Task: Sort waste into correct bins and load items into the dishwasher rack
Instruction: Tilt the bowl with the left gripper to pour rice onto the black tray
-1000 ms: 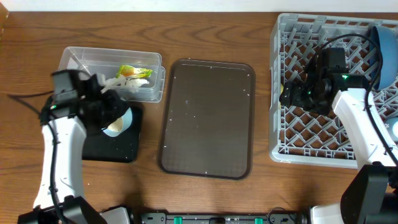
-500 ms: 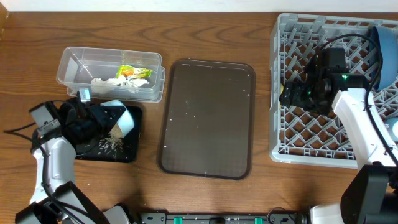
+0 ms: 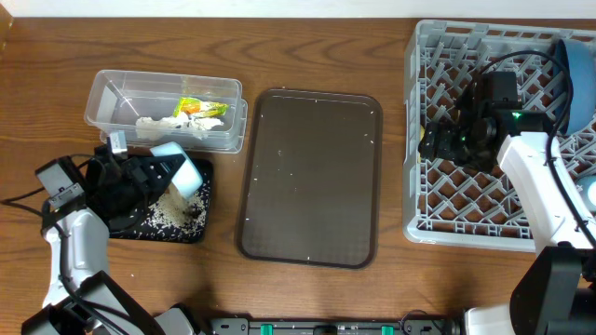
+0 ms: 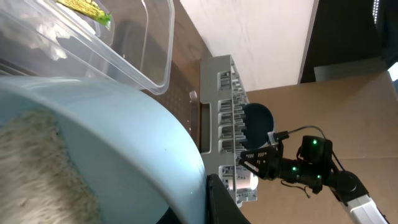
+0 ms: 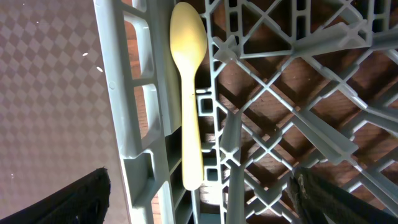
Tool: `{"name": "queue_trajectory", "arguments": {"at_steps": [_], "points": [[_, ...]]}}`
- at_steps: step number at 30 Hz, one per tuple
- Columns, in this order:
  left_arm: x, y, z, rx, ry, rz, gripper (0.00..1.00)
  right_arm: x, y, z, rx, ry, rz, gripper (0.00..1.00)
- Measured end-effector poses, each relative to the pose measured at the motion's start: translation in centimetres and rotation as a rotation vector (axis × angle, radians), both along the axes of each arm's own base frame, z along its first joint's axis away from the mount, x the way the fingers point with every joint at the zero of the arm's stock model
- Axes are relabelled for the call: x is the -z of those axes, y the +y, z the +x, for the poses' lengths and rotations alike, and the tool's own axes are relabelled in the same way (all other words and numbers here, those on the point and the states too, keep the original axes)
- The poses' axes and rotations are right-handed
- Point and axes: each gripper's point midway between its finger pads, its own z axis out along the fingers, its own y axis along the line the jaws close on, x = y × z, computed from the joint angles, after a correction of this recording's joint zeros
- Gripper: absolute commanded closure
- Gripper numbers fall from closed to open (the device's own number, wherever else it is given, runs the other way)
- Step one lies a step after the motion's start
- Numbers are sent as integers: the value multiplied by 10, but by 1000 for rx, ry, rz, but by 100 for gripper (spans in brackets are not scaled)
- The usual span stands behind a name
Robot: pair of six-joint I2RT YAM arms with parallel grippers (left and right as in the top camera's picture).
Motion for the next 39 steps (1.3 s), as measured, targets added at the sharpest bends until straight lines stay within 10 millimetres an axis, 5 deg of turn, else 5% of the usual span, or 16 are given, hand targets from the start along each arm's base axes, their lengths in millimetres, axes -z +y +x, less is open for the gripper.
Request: {"name": "queue_trajectory", "arguments": {"at_steps": [10, 27, 39], "points": [[2, 7, 0, -34, 38, -17, 94, 0, 0, 0, 0, 0, 0, 9], [-11, 12, 5, -106, 231, -284, 94, 0, 0, 0, 0, 0, 0, 9], [-14, 21, 12, -127, 180, -241, 94, 0, 0, 0, -3, -1, -1, 9]]}}
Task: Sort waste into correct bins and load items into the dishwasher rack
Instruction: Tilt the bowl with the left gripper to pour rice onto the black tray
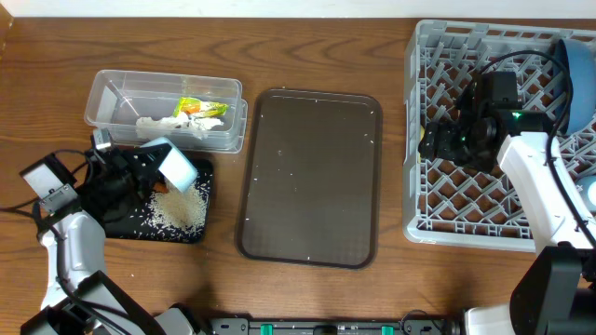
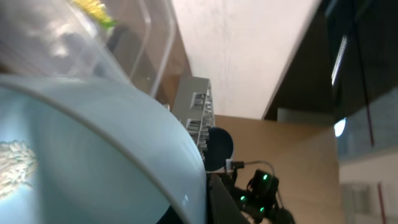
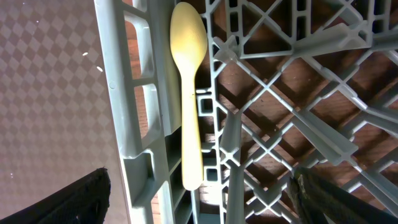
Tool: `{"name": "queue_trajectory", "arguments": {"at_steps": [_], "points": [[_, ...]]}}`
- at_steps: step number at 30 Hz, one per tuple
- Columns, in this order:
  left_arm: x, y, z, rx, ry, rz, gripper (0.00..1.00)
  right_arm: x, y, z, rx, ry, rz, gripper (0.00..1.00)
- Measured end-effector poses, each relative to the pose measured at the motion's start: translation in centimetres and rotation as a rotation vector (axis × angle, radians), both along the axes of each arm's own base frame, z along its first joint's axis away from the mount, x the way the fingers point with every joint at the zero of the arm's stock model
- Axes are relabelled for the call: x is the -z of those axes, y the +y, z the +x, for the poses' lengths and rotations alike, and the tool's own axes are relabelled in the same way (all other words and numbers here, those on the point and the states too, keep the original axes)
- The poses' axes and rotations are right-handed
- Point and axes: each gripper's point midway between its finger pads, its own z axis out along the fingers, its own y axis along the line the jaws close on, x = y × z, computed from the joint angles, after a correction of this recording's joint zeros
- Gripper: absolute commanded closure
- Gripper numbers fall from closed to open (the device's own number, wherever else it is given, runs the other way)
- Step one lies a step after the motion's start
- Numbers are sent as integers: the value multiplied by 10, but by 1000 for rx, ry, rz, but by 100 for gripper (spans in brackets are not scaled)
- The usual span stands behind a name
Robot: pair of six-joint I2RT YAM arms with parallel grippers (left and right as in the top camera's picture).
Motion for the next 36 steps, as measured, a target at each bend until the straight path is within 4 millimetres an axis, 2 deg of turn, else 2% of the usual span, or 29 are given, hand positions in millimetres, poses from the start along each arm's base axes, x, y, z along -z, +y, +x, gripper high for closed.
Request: {"name": "queue_trajectory", "arguments": {"at_steps": [4, 15, 22, 25, 29, 32, 36], "points": [[-5, 6, 3, -13, -24, 3, 94, 0, 0, 0, 0, 0, 0, 9], [-13, 6, 4, 4, -68, 4, 94, 0, 0, 0, 0, 0, 0, 9], [-5, 7, 4, -26, 3, -25, 94, 0, 0, 0, 0, 0, 0, 9], [-11, 8, 7, -12, -58, 12, 94, 0, 0, 0, 0, 0, 0, 9], [-5, 7, 4, -24, -2, -21, 94, 0, 0, 0, 0, 0, 0, 9], [-11, 9, 7, -13, -65, 20, 94, 0, 0, 0, 0, 0, 0, 9], [-10, 10, 7, -16, -63, 21, 94, 0, 0, 0, 0, 0, 0, 9]]}}
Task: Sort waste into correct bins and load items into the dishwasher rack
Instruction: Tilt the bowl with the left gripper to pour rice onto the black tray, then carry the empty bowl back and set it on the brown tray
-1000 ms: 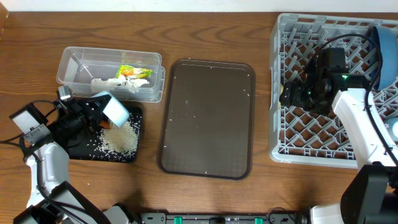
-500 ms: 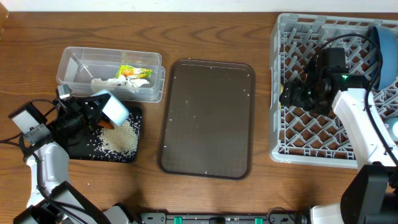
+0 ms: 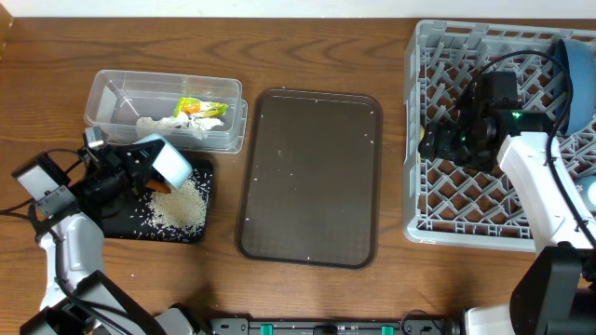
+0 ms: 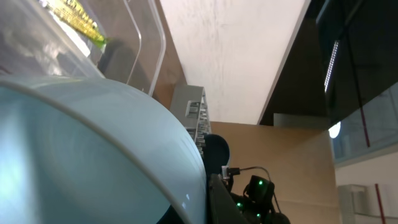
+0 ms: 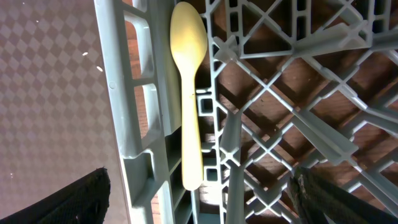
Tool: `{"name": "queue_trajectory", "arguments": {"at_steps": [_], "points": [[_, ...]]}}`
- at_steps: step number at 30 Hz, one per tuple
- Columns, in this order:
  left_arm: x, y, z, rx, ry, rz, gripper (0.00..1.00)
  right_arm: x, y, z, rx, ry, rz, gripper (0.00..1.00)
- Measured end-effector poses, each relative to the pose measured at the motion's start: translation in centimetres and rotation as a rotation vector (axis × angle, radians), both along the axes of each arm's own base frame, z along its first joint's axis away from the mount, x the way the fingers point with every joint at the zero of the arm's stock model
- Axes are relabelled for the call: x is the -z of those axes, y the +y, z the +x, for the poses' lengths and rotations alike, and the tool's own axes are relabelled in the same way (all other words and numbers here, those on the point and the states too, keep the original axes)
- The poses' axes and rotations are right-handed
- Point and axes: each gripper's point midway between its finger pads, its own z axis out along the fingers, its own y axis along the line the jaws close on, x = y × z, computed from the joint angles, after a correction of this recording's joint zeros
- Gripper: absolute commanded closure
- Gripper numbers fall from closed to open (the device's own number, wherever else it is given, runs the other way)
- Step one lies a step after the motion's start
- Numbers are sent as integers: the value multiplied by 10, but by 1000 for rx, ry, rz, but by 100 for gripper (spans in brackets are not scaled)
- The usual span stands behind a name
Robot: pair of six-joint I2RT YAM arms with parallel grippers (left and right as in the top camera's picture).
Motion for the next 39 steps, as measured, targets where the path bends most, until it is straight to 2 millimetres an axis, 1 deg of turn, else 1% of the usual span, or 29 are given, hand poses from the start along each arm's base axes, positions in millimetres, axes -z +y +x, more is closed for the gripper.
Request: {"name": "queue_trajectory", "arguments": {"at_steps": [7, 9, 11, 15, 20, 24, 29, 31, 35, 39], "points": [[0, 0, 0, 3, -8, 9, 94, 0, 0, 0, 0, 0, 0, 9], [0, -3, 1, 13, -15, 15, 94, 0, 0, 0, 0, 0, 0, 9], [-3, -11, 2, 39, -33, 30, 94, 0, 0, 0, 0, 0, 0, 9], [-14, -39, 4, 100, -71, 90, 94, 0, 0, 0, 0, 0, 0, 9], [-34, -83, 3, 157, -142, 220, 94, 0, 0, 0, 0, 0, 0, 9], [-37, -120, 7, 194, -163, 314, 94, 0, 0, -1, 0, 4, 0, 9], [-29, -163, 12, 230, -164, 442, 94, 0, 0, -1, -3, 3, -1, 9], [-22, -175, 11, 233, -149, 505, 94, 0, 0, -1, -4, 3, -1, 8], [-2, -188, 8, 224, -103, 675, 94, 0, 0, -1, -4, 3, -1, 8], [7, -189, 13, 196, -94, 827, 94, 0, 0, -1, -4, 4, -1, 8]]}}
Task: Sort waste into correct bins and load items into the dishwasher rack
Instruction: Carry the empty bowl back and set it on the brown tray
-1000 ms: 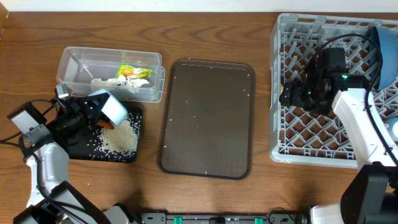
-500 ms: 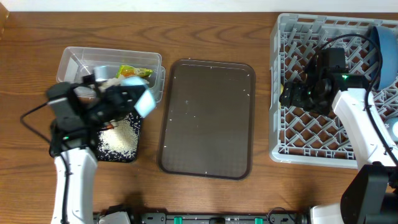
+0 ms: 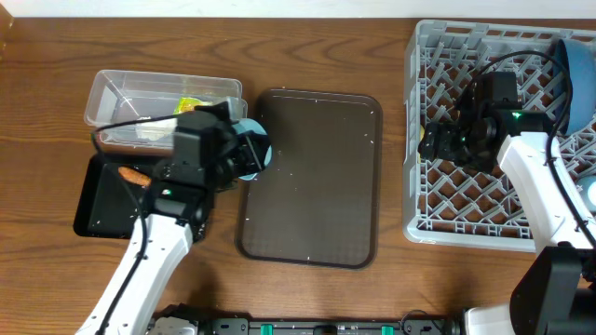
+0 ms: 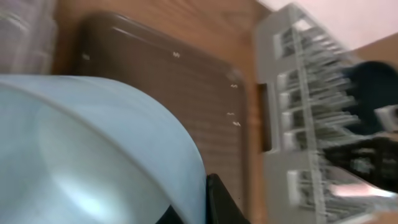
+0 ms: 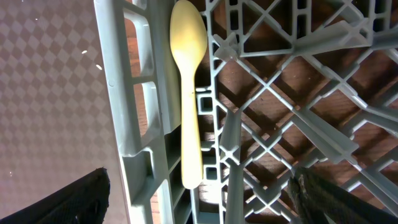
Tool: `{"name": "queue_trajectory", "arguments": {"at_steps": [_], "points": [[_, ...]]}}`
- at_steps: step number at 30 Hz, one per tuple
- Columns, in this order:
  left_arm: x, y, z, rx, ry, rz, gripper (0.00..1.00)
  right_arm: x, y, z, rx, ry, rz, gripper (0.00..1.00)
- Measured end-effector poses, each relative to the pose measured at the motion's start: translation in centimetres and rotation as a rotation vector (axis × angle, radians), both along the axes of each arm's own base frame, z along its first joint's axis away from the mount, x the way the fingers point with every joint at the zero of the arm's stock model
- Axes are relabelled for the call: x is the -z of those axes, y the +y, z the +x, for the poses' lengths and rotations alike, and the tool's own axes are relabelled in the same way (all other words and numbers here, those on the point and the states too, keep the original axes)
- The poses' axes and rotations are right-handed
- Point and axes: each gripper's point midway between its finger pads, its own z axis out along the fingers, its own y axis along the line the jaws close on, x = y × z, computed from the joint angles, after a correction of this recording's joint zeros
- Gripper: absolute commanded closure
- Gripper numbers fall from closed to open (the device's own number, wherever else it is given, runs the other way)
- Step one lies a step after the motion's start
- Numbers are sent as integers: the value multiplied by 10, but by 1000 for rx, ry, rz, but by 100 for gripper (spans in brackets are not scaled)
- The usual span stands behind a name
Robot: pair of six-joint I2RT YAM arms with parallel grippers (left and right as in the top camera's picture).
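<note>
My left gripper (image 3: 240, 154) is shut on the rim of a light blue bowl (image 3: 253, 152), held over the left edge of the brown tray (image 3: 312, 186). In the left wrist view the bowl (image 4: 93, 155) fills the lower left and shows no food, with one black finger (image 4: 221, 200) against its rim. My right gripper (image 5: 205, 208) stands open over the left edge of the grey dishwasher rack (image 3: 503, 200). A yellow spoon (image 5: 188, 93) lies in the rack below it.
A clear bin (image 3: 126, 98) with wrappers stands at the back left. In front of it lies a black tray (image 3: 98, 205) with an orange scrap (image 3: 136, 174); my left arm covers its right part. A darker blue bowl (image 3: 577, 79) stands in the rack's far right.
My left gripper has moved to the right with the bowl, from over the black tray to over the brown tray's left edge. The right arm has not moved.
The left gripper held the light blue bowl tipped over the black tray with rice in it. Then a pile of rice lay on the black tray and the bowl looked bare. Now the bowl is over the brown tray. The right gripper stayed open over the spoon.
</note>
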Motion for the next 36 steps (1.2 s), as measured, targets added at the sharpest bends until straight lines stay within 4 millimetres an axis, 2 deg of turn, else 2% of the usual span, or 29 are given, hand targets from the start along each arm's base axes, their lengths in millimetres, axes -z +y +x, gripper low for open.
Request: {"name": "queue_trajectory", "arguments": {"at_steps": [4, 6, 12, 16, 24, 29, 31, 33, 36], "points": [[3, 0, 12, -22, -25, 99, 94, 0, 0, 0, 0, 2, 0, 8], [11, -1, 15, -22, -12, 129, 94, 0, 0, -1, 0, 5, 0, 8], [67, -16, 14, 43, 102, 231, 94, 0, 0, -1, 0, 6, 0, 8], [91, -33, 8, 115, 131, 285, 94, 0, 0, -2, 0, 6, 0, 8], [114, -56, 7, 221, 86, 388, 94, 0, 0, -2, 0, 6, 0, 8], [131, -61, 2, 255, 107, 430, 94, 0, 0, -2, 0, 6, 0, 8], [136, -61, 2, 264, 111, 443, 91, 0, 0, -2, 0, 6, 0, 8], [139, -61, 2, 268, 115, 448, 83, 0, 0, -2, 0, 6, 0, 8], [144, -61, 1, 270, 125, 453, 83, 0, 0, -2, 0, 6, 0, 6]]}}
